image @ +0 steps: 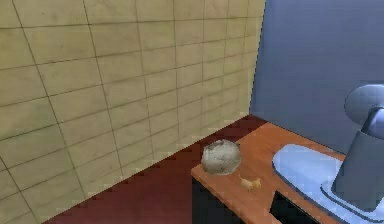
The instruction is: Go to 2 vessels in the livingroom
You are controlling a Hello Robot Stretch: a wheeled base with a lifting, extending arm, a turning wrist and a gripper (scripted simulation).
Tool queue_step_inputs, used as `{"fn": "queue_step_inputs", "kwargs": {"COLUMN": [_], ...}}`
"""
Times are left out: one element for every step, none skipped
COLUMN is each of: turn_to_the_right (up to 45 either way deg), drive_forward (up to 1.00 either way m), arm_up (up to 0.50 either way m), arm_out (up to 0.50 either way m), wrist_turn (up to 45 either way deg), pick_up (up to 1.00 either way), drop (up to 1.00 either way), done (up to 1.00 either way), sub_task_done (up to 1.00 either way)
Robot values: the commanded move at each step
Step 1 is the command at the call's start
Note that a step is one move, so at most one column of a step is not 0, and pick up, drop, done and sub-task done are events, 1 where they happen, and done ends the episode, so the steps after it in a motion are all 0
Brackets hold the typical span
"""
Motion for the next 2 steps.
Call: {"fn": "queue_step_inputs", "kwargs": {"turn_to_the_right": [12.0, 0.0], "drive_forward": [0.0, 0.0], "arm_up": [0.0, 0.0], "arm_out": [0.0, 0.0], "wrist_turn": [0.0, 0.0], "pick_up": [0.0, 0.0], "drop": [0.0, 0.0], "done": [0.0, 0.0], "sub_task_done": [0.0, 1.0]}}
